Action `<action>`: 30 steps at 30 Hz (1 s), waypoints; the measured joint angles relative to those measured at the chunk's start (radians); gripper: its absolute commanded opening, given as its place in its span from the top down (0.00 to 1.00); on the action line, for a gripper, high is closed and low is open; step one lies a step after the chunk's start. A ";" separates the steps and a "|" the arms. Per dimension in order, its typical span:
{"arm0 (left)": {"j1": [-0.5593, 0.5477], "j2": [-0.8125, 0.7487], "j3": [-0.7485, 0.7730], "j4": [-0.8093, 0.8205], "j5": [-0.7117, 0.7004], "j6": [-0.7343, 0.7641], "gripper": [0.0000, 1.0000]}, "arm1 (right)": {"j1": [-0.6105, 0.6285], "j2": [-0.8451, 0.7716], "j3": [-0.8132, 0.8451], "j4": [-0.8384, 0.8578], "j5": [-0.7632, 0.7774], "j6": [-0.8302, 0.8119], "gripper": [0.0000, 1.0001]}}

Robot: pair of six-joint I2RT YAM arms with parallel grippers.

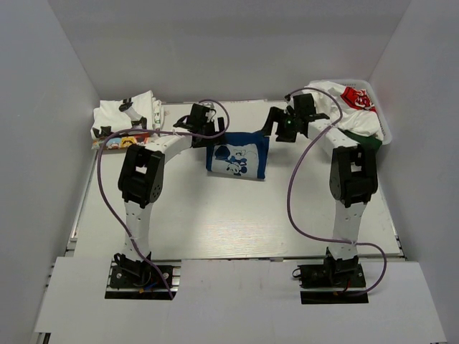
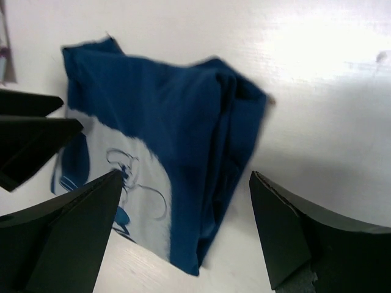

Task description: Fold and stack the t-shirts

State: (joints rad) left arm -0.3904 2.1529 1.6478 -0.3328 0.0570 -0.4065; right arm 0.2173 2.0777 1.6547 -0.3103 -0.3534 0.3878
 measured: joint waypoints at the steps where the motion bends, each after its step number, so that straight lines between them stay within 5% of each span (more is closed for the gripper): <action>1: 0.000 0.000 -0.006 -0.001 0.007 0.007 0.00 | 0.000 -0.014 -0.030 0.000 0.003 -0.005 0.10; 5: -0.005 0.001 -0.037 -0.003 0.016 0.037 0.03 | -0.001 -0.077 -0.144 -0.005 0.028 -0.025 0.10; 11: -0.026 0.011 -0.079 0.024 0.034 0.060 0.23 | -0.003 -0.183 -0.248 0.000 0.049 -0.034 0.10; 15: -0.031 0.028 -0.073 0.047 0.059 0.071 0.54 | -0.004 -0.245 -0.298 0.003 0.051 -0.034 0.10; 16: -0.030 0.032 -0.072 0.053 0.069 0.077 0.73 | -0.004 -0.259 -0.312 0.006 0.053 -0.034 0.10; 19: -0.031 0.035 -0.067 0.049 0.080 0.105 1.00 | -0.004 -0.293 -0.349 0.011 0.068 -0.037 0.10; 30: -0.037 -0.129 -0.128 0.017 -0.274 0.381 1.00 | -0.013 -0.353 -0.462 0.010 0.208 -0.055 0.10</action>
State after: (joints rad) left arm -0.4278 2.0235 1.5200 -0.3157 -0.2169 -0.0257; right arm 0.2043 1.7245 1.1927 -0.3008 -0.1455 0.3328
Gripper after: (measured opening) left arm 0.120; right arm 0.900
